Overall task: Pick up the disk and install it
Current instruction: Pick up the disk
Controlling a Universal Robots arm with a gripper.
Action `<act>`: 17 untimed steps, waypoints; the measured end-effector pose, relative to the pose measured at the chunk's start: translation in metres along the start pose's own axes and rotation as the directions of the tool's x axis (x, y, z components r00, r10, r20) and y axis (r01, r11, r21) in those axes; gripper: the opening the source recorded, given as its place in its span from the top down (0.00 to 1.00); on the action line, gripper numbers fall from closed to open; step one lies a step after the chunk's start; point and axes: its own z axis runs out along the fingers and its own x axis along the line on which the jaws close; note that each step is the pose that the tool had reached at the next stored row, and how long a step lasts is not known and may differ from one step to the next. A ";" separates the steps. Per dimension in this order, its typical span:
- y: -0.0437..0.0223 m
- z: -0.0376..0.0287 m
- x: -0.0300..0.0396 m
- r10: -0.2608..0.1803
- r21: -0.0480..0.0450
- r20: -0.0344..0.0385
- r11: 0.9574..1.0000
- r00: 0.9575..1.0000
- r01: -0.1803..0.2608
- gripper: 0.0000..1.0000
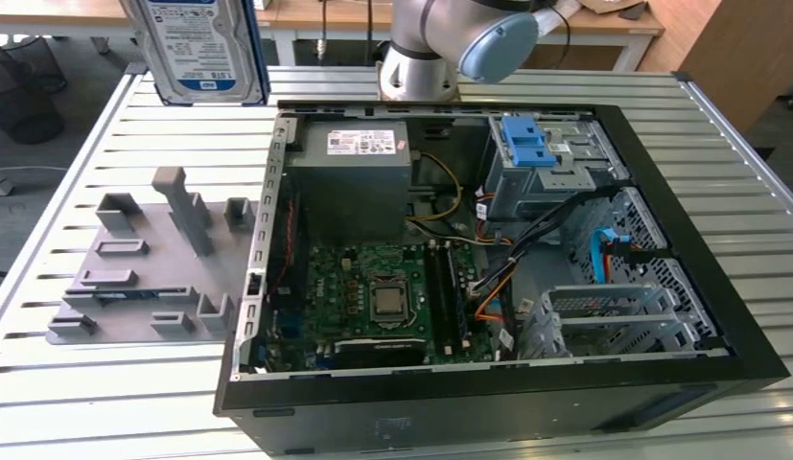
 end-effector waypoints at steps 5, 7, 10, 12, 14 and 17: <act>-0.0101 0.0002 -0.0002 0.000 0.000 0.000 1.000 1.000 0.000 0.64; -0.0142 0.0003 -0.0003 0.000 0.000 0.000 1.000 1.000 0.000 0.64; -0.0205 0.0003 -0.0005 0.000 0.000 0.000 1.000 1.000 0.000 0.64; -0.0242 0.0003 -0.0006 0.000 0.000 0.000 1.000 1.000 0.000 0.64; -0.0278 0.0004 -0.0006 0.000 0.000 0.000 1.000 1.000 0.000 0.64; -0.0328 0.0005 -0.0008 0.000 0.000 0.000 1.000 1.000 0.000 0.64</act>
